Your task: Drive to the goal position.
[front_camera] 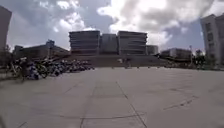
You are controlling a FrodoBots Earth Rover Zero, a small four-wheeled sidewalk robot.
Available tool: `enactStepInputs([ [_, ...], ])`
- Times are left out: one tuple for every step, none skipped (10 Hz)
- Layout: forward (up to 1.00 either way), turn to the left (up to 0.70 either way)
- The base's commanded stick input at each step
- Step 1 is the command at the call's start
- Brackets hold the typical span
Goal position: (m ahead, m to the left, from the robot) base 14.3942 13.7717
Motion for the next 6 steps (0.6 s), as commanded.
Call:
enactStepInputs([
  [1.00,0.00],
  [1.00,0.00],
  [1.00,0.00],
  [1.00,0.00],
  [1.00,0.00],
  [1.00,0.00],
])
